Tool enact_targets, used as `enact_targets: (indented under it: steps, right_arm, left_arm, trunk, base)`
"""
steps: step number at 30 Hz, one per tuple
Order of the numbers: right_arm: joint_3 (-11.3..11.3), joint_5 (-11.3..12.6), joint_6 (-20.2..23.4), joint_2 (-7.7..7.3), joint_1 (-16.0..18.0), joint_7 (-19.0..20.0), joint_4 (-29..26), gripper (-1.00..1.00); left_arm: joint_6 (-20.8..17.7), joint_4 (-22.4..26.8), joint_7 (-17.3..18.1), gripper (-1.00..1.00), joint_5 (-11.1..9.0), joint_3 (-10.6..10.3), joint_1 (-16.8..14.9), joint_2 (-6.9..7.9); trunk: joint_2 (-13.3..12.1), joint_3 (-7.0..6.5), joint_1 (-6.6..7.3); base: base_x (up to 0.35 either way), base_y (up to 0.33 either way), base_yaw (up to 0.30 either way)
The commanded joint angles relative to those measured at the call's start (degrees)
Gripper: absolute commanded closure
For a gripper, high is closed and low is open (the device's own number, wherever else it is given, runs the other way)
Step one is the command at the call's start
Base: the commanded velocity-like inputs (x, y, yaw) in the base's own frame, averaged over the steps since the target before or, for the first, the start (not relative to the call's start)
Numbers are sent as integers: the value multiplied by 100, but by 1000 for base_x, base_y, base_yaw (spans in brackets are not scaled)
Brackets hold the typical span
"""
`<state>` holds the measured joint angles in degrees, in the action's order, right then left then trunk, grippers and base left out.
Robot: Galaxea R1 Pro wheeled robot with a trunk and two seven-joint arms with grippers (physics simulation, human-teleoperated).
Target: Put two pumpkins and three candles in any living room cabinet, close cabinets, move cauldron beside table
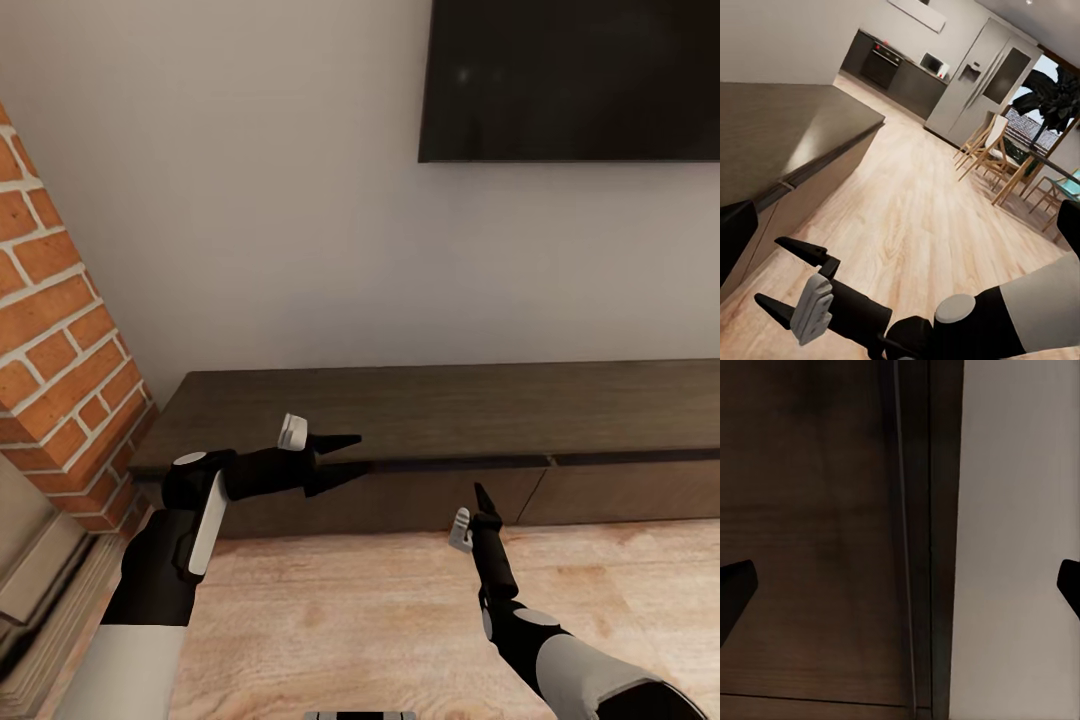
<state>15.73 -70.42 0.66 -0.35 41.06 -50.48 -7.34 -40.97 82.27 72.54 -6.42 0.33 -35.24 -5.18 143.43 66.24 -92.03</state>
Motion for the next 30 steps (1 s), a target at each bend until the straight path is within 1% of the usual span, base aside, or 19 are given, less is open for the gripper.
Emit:
enact_targets:
  steps: [1,8,13,17,24,27,29,30]
  right_arm:
    - [0,-6,-1,0,3,1,3,-100]
    - [0,-15,-12,2,7,3,14,-100]
    - [2,-23,-223,7,4,3,21,-100]
    - [1,-13,-288,3,3,3,22,-100]
    - [0,-10,-303,0,-1,3,24,-100]
    - [0,-13,-302,0,-1,3,24,-100]
    - [0,-13,-303,0,0,3,22,-100]
    - [0,-11,-303,0,1,3,22,-100]
  left_arm:
    - [-1,0,2,-100,0,1,0,0]
    - [-2,0,6,-100,0,0,0,6]
    - [-7,0,6,-100,-1,-2,0,8]
    - [-7,0,10,-100,-6,6,0,15]
    - [-6,2,18,-100,-11,27,0,26]
    - [-1,1,94,-100,-68,33,0,34]
    - [1,2,192,-100,-168,36,0,41]
    - [1,1,207,-100,-183,36,0,42]
  trunk:
    - [0,0,0]
    - [0,0,0]
    - [0,0,0]
    - [0,0,0]
    - [0,0,0]
    - [0,0,0]
    - [0,0,0]
    - [0,0,0]
  base:
    - [0,0,0]
    - [5,0,0]
    - [232,0,0]
    - [265,0,0]
    - [9,0,0]
    - [0,0,0]
    - [0,0,0]
    - [0,0,0]
